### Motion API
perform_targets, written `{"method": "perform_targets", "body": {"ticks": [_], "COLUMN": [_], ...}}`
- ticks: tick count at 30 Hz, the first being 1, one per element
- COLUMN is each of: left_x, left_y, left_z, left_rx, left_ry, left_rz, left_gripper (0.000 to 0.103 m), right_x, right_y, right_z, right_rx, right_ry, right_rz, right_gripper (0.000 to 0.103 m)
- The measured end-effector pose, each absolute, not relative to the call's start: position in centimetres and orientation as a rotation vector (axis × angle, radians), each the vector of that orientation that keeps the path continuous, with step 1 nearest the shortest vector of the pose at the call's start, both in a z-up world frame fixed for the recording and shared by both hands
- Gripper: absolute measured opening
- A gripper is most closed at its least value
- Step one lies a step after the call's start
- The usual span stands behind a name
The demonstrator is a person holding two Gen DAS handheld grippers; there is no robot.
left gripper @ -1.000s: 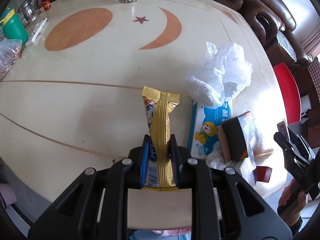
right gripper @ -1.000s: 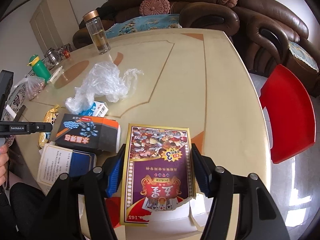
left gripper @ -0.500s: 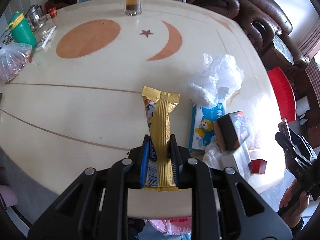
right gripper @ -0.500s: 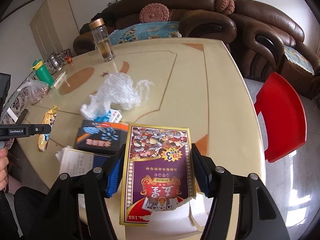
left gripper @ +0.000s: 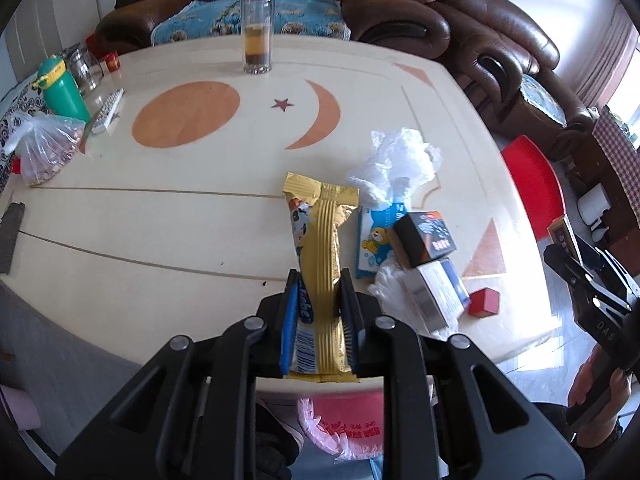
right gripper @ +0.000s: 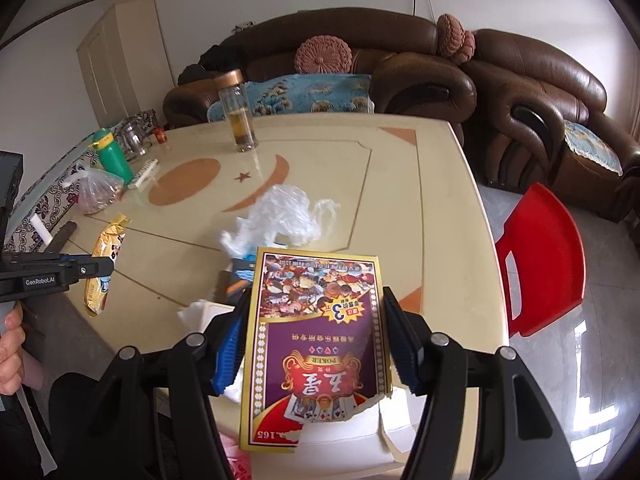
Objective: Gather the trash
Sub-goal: 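Lift both held items and carry them over the pink trash bin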
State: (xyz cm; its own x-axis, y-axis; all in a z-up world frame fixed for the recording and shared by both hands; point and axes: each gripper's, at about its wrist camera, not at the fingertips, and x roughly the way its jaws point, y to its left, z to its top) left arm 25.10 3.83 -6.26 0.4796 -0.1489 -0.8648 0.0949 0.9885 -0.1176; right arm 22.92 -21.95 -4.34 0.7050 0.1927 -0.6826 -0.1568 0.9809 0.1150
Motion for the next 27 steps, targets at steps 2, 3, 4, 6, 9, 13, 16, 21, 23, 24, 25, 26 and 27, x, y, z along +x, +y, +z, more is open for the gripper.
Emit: {"method": "perform_targets", "body": {"ticks": [2,3,4,6,9,13,16,21,23,24,25,26,27], "left_x": [24.2,23.8,23.2,22.1,20.8,18.9,17.4,15.3,14.5,14.1,13.8,13.4,13.2], "left_y": [3.8,3.8,3.8,3.7,3.5,3.3,3.2,2.9,2.9,2.9,2.8,2.7,2.7], "left_z": [-5.6,-5.3,-4.9,-4.1,-3.3,-2.3,-1.6,-1.2,-1.2,-1.2,-1.3,-1.3,-1.3], "left_rx": [-0.053,-0.049,-0.043,-0.030,-0.022,-0.008,0.011,0.026,0.033,0.036,0.039,0.040,0.042], "left_ry": [1.046,1.039,1.028,1.007,0.989,0.965,0.940,0.923,0.915,0.913,0.912,0.911,0.910], "left_rz": [-0.156,-0.158,-0.159,-0.162,-0.173,-0.186,-0.183,-0.190,-0.187,-0.188,-0.191,-0.195,-0.199], "left_gripper": [0.020,0.020,0.020,0.020,0.020,0.020,0.020,0.020,0.020,0.020,0.020,0.020,0.020], "right_x": [21.9,21.5,21.0,20.1,18.6,16.3,14.9,12.2,11.2,10.6,10.4,9.9,9.4], "right_y": [-21.7,-21.5,-21.3,-20.9,-20.5,-19.7,-19.1,-18.5,-18.3,-18.2,-18.0,-17.9,-17.7], "right_z": [-3.4,-3.0,-2.6,-1.8,-0.8,0.6,1.3,2.1,2.3,2.3,2.4,2.4,2.4], "right_rx": [0.048,0.045,0.040,0.036,0.030,0.020,0.011,0.002,0.002,0.000,-0.002,-0.004,-0.008], "right_ry": [0.751,0.743,0.736,0.723,0.704,0.677,0.661,0.642,0.639,0.639,0.641,0.642,0.642], "right_rz": [0.199,0.200,0.200,0.204,0.211,0.218,0.223,0.230,0.232,0.232,0.234,0.235,0.235], "right_gripper": [0.060,0.060,0.060,0.060,0.060,0.060,0.060,0.060,0.060,0.060,0.060,0.060,0.060]}}
